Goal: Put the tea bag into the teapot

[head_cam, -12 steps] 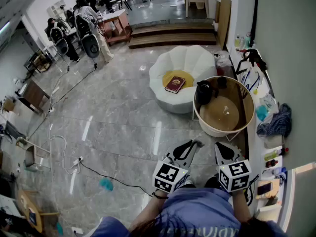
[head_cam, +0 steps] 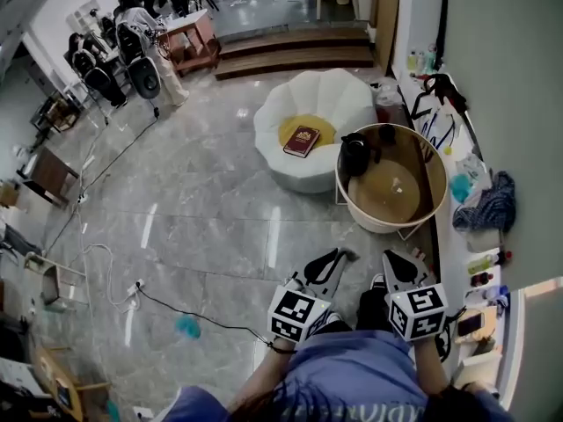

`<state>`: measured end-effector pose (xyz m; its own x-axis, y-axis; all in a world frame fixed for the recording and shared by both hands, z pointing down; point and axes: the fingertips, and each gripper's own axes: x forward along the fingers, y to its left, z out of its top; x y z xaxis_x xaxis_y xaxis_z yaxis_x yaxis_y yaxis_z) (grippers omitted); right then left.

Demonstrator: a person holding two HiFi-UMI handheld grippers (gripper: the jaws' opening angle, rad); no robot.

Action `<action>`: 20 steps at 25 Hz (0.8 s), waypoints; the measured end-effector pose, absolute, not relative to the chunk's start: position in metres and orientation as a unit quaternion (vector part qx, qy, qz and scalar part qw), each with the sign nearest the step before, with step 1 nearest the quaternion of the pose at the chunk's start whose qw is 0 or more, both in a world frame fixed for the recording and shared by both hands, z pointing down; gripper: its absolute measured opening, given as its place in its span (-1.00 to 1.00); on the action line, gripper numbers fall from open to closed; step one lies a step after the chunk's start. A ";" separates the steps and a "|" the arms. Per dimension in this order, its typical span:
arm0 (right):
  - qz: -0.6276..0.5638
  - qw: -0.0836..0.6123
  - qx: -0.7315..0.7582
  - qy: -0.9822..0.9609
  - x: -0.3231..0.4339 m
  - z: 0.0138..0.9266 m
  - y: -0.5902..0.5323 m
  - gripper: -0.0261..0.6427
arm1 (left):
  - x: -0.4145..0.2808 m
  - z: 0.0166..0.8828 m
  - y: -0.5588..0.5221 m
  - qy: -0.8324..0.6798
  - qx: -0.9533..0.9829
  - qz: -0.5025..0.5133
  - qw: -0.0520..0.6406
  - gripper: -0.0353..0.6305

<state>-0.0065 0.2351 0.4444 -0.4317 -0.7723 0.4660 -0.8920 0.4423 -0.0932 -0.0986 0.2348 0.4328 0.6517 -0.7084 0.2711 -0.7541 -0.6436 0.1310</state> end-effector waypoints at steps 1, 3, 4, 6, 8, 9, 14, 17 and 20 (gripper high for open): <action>0.167 0.182 0.501 -0.829 -0.007 0.446 0.234 -0.87 | -0.099 0.434 0.233 -0.406 0.901 0.098 0.118 -0.77; 0.170 0.184 0.499 -0.829 -0.008 0.449 0.229 -0.87 | -0.101 0.436 0.229 -0.406 0.900 0.099 0.121 -0.77; 0.172 0.186 0.498 -0.830 -0.010 0.450 0.225 -0.87 | -0.102 0.436 0.227 -0.406 0.900 0.099 0.123 -0.77; 0.175 0.189 0.493 -0.831 -0.012 0.452 0.217 -0.87 | -0.104 0.439 0.221 -0.408 0.898 0.101 0.129 -0.77; 0.179 0.190 0.488 -0.833 -0.013 0.453 0.210 -0.87 | -0.106 0.441 0.213 -0.413 0.895 0.103 0.135 -0.77; 0.181 0.191 0.486 -0.834 -0.013 0.454 0.206 -0.87 | -0.106 0.442 0.208 -0.416 0.893 0.103 0.137 -0.77; 0.194 0.191 0.486 -0.831 -0.004 0.463 0.173 -0.87 | -0.103 0.448 0.180 -0.421 0.889 0.111 0.141 -0.77; 0.199 0.191 0.481 -0.832 0.003 0.466 0.149 -0.87 | -0.101 0.450 0.159 -0.429 0.884 0.117 0.147 -0.77; 0.203 0.192 0.473 -0.836 0.012 0.468 0.119 -0.87 | -0.097 0.450 0.132 -0.440 0.877 0.121 0.152 -0.77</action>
